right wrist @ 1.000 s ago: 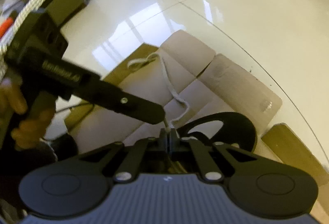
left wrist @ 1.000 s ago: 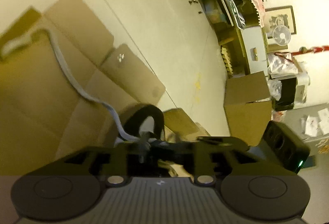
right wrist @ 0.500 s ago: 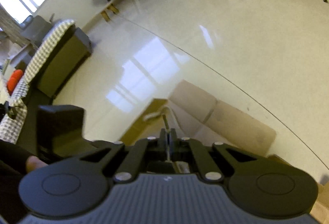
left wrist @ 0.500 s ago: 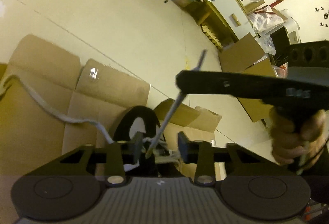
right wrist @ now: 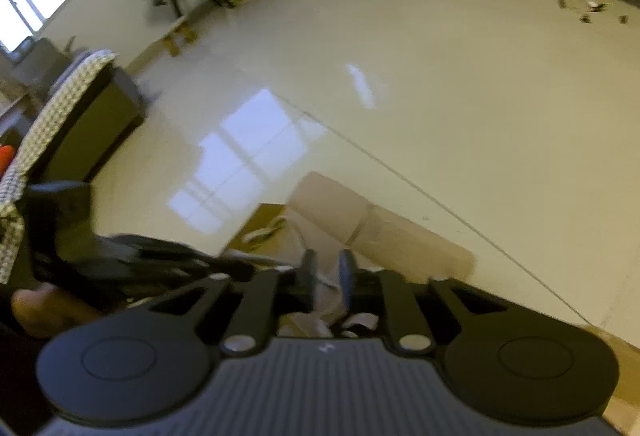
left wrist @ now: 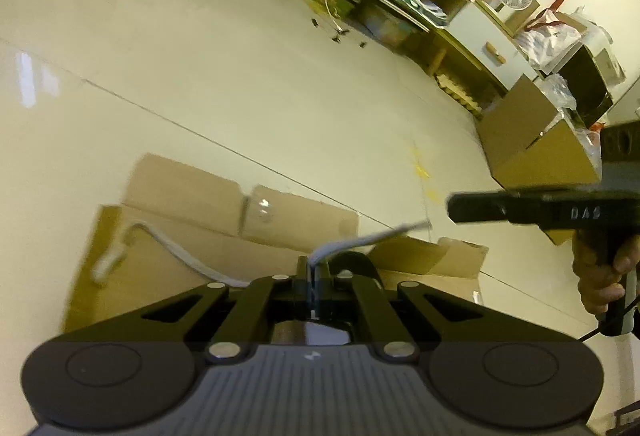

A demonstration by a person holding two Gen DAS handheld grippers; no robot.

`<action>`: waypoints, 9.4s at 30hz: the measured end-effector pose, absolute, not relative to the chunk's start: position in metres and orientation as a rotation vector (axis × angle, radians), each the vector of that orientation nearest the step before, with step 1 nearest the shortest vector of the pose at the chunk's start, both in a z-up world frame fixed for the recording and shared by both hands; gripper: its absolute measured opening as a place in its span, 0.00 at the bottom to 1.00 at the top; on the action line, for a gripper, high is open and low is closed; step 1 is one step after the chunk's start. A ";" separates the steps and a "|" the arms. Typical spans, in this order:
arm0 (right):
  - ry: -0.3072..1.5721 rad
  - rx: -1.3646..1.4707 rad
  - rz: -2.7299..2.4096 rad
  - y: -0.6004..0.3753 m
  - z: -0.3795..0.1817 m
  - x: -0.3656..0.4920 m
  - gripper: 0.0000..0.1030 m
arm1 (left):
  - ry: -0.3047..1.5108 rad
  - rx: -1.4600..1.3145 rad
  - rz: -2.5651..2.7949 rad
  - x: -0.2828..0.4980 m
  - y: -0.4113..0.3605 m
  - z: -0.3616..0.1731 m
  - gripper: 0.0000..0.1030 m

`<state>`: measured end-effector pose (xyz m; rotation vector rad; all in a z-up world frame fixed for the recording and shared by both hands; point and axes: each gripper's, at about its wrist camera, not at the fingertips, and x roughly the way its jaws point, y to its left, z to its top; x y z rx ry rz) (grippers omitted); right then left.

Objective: Lace up shoes with both hands

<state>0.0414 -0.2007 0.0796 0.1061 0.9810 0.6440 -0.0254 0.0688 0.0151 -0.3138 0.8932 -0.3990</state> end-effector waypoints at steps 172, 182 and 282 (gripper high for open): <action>1.131 0.089 0.506 -0.232 0.014 0.005 0.59 | 1.196 -0.060 -0.410 -0.037 0.061 -0.094 0.02; 1.255 0.175 0.585 -0.206 -0.011 0.008 0.10 | 1.143 -0.069 -0.513 -0.034 0.042 -0.081 0.41; 1.066 -0.251 0.831 -0.041 -0.015 0.071 0.32 | 0.959 -0.024 -0.373 0.001 0.116 -0.046 0.74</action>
